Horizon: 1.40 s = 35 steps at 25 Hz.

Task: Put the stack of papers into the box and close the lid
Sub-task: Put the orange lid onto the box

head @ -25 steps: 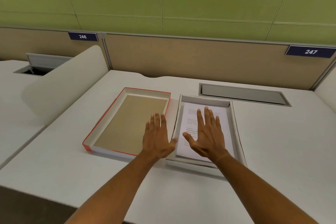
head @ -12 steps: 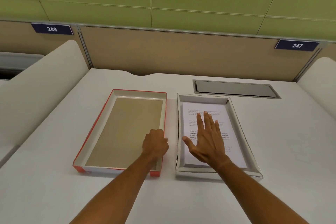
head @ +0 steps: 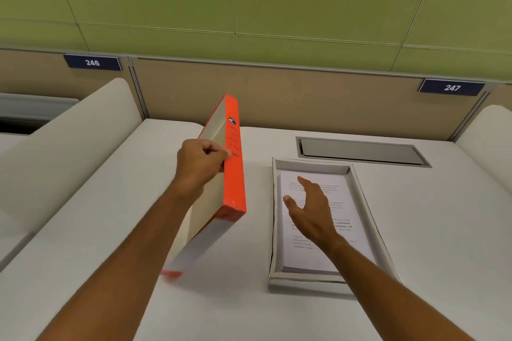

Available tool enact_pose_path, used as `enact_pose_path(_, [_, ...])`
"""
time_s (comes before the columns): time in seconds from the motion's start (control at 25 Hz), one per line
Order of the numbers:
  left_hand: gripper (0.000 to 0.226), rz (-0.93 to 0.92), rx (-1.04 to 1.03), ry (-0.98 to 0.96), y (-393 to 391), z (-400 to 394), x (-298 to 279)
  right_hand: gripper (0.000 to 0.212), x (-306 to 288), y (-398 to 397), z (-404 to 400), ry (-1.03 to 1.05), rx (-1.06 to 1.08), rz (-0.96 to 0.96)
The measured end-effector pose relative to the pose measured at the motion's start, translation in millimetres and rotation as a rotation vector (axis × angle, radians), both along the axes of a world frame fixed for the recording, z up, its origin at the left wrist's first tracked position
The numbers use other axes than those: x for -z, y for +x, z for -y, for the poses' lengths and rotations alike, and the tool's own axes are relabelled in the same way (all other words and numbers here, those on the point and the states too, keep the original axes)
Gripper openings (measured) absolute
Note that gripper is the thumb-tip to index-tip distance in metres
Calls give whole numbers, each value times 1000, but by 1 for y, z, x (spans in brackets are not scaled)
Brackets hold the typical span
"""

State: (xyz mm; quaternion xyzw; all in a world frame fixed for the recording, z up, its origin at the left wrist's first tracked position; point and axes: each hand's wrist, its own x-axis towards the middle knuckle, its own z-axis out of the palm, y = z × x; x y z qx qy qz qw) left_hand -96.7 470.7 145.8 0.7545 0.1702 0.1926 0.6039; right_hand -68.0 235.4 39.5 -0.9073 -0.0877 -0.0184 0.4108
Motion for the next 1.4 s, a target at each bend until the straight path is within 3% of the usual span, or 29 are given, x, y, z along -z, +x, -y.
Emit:
enact_pose_path(0.16, [8,91,42,-465,-20,-22,-42,39,-10,10,-14,370,-9,-389])
enact_pose_path(0.28, [18,38,135,-769,-35,-34,-48,35,-7,10,-8,577,-7,-727])
enact_pose_path(0.4, [31,-32,202,-807,-43,-40,-36,42,1,8,2,898,2,-912])
enact_pose_path(0.48, [39,-55,203,-774,-43,-43,-23,42,1,11,10,1038,5,-912])
enact_pose_path(0.56, [33,-94,242,-782,-41,-47,-11,40,-2,18,27,1091,17,-849])
enact_pose_path(0.76, [26,-283,258,-662,-15,-46,33,39,-3,35,89,1006,127,-692])
enact_pose_path(0.92, [42,-451,317,-460,7,-8,66,37,8,37,133,900,209,-615])
enact_pose_path(1.04, [48,-498,302,-427,21,22,89,28,15,34,166,865,288,-582])
enact_pose_path(1.4, [44,-608,243,-416,31,77,130,27,30,25,210,668,361,-642])
